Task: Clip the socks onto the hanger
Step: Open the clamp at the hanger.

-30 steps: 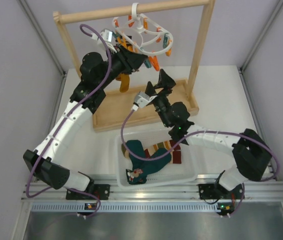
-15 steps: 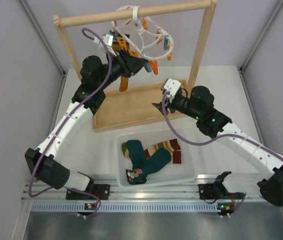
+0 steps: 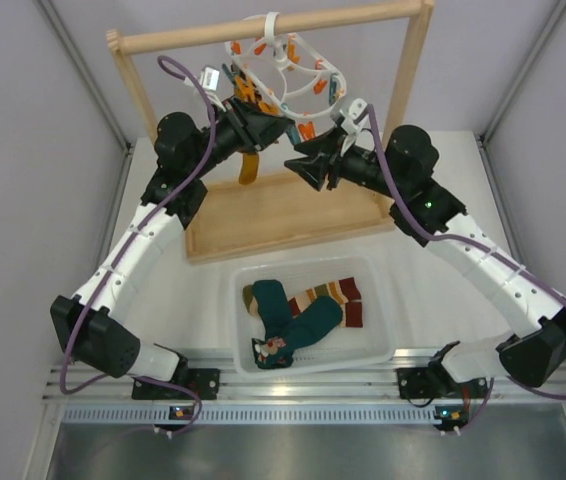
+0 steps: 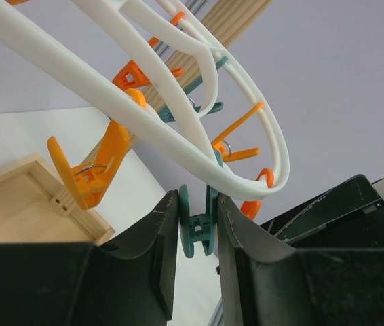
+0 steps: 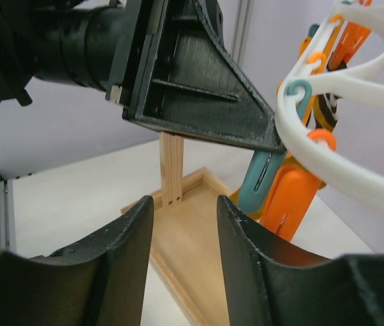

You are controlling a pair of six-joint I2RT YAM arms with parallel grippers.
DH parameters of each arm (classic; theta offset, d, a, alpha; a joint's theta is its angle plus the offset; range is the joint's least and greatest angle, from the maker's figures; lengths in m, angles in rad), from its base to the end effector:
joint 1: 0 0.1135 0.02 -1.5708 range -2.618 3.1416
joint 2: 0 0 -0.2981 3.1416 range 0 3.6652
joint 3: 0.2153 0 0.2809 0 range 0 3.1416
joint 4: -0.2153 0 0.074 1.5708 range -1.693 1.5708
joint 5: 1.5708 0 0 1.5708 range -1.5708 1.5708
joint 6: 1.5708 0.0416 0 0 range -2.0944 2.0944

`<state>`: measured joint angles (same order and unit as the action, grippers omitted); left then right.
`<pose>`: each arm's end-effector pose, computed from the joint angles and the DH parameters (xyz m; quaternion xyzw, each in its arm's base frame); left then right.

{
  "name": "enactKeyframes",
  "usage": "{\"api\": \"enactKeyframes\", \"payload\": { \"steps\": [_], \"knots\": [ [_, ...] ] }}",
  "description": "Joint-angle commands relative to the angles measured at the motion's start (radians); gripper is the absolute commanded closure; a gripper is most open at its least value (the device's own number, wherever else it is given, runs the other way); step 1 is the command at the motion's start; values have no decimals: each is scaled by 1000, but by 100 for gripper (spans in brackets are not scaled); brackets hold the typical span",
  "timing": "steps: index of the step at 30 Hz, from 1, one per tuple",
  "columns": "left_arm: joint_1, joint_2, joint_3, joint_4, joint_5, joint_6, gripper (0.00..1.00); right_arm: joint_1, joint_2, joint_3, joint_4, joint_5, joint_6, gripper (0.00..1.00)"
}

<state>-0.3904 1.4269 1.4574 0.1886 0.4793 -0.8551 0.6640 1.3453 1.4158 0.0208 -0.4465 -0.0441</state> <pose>0.3237 -0.1540 0.5010 0.0403 0.6340 -0.5627 0.5290 0.2519 0.2199 0.4934 -0.3813 0.5599 0.3618 0.6405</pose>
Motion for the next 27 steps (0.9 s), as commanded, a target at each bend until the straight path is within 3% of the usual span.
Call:
{"api": "enactKeyframes", "payload": {
  "steps": [1,14,22,27],
  "knots": [
    [22,-16,34,138,-53,-25,100,0,18,69,28,-38,36,59],
    [22,-16,32,161,-18,-22,100,6,104,186,-59,212,-114,59],
    [22,-22,31,167,-11,-15,100,3,112,186,-74,233,-180,62],
    [22,-26,24,167,-1,-15,100,-10,87,147,-68,250,-192,59]
  ]
}}
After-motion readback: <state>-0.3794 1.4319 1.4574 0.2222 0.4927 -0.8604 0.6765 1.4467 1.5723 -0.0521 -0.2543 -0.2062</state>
